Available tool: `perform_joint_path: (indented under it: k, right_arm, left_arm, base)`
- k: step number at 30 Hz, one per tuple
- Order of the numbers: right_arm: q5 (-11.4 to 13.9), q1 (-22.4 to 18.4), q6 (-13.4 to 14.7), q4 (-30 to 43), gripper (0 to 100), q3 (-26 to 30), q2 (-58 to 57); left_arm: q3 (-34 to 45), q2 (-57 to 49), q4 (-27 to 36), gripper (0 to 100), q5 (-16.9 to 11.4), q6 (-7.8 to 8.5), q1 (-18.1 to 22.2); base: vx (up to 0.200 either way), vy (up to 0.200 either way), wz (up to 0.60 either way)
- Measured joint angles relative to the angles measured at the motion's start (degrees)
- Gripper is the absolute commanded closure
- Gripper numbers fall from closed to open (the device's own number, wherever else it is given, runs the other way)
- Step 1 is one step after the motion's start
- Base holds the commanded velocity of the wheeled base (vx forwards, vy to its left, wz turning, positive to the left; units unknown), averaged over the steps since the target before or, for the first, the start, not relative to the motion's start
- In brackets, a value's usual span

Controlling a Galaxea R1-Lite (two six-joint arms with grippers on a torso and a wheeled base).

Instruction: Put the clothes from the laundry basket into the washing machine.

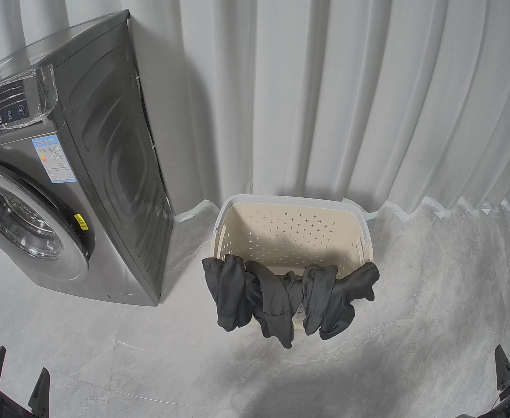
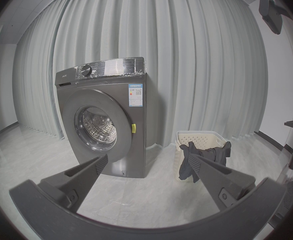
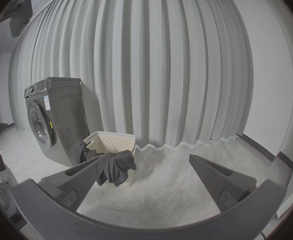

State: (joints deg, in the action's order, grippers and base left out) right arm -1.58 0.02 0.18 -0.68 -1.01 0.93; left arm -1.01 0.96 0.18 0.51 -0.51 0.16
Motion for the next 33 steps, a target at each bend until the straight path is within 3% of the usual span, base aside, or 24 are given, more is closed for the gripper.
perform_joint_path:
  k: [8,14,26,33]
  right_arm:
    - [-0.1,0.0,0.0,0.0,0,0.0,0.0]
    - [-0.1,0.0,0.0,0.0,0,0.0,0.0]
    - [-0.1,0.0,0.0,0.0,0,0.0,0.0]
    - [-0.1,0.0,0.0,0.0,0,0.0,0.0]
  left_arm:
    - [0.0,0.0,0.0,0,0.0,-0.02,0.0]
    - [0.0,0.0,0.0,0,0.0,-0.06,0.0]
    - [0.0,0.0,0.0,0,0.0,-0.04,0.0]
    - [0.0,0.0,0.0,0,0.0,-0.06,0.0]
  base:
    - [0.000,0.000,0.00]
    - [0.200,0.000,0.00]
    - [0.000,0.000,0.00]
    - [0.171,0.000,0.00]
